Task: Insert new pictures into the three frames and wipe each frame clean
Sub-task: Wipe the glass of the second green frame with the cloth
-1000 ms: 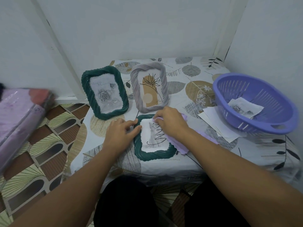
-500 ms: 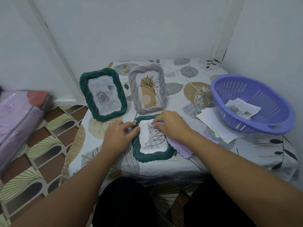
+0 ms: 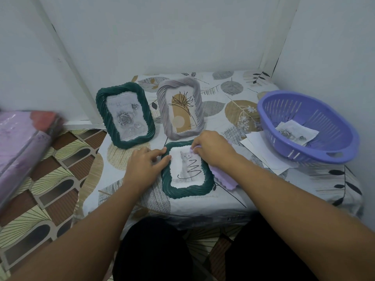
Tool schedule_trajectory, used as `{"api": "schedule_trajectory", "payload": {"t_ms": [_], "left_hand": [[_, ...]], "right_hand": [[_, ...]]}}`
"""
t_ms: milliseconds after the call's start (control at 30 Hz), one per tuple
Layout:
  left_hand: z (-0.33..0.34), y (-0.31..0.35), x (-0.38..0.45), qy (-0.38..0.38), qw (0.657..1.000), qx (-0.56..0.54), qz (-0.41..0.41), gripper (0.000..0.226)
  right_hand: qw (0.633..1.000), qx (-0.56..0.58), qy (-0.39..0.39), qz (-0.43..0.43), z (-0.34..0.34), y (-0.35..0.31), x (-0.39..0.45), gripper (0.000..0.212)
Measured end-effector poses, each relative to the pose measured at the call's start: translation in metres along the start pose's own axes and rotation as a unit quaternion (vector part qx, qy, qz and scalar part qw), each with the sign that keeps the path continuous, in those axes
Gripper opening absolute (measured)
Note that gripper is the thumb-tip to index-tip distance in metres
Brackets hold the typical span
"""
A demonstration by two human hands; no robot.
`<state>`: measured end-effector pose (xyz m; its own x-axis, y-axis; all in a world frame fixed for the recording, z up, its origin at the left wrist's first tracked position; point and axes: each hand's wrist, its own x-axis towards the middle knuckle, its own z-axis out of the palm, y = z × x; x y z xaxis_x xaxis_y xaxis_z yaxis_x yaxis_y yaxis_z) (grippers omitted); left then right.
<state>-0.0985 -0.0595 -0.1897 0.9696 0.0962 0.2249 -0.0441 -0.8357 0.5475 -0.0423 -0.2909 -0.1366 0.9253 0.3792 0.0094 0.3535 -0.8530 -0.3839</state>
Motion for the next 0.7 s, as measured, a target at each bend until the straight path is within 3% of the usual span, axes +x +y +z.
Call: {"api": "schedule_trajectory", "payload": {"t_ms": [200, 433, 533, 700], "left_hand": [[-0.002, 0.002, 0.001, -0.006, 1.0, 0.007, -0.001, 0.042], [-0.003, 0.003, 0.0, -0.01, 1.0, 0.008, -0.004, 0.043], [-0.003, 0.004, 0.0, -0.01, 1.0, 0.008, -0.006, 0.042], [-0.002, 0.004, 0.001, -0.008, 1.0, 0.007, -0.006, 0.041]], "right_hand": [[0.998, -0.012, -0.024, 0.049, 0.0, 0.0, -0.002, 0.017], [0.998, -0.019, 0.032, 0.057, 0.013, -0.001, -0.012, 0.021], [0.998, 0.029, 0.007, 0.052, 0.014, 0.0, -0.013, 0.014], [0.996, 0.061, 0.042, 0.049, 0.014, -0.002, -0.013, 0.016]]}}
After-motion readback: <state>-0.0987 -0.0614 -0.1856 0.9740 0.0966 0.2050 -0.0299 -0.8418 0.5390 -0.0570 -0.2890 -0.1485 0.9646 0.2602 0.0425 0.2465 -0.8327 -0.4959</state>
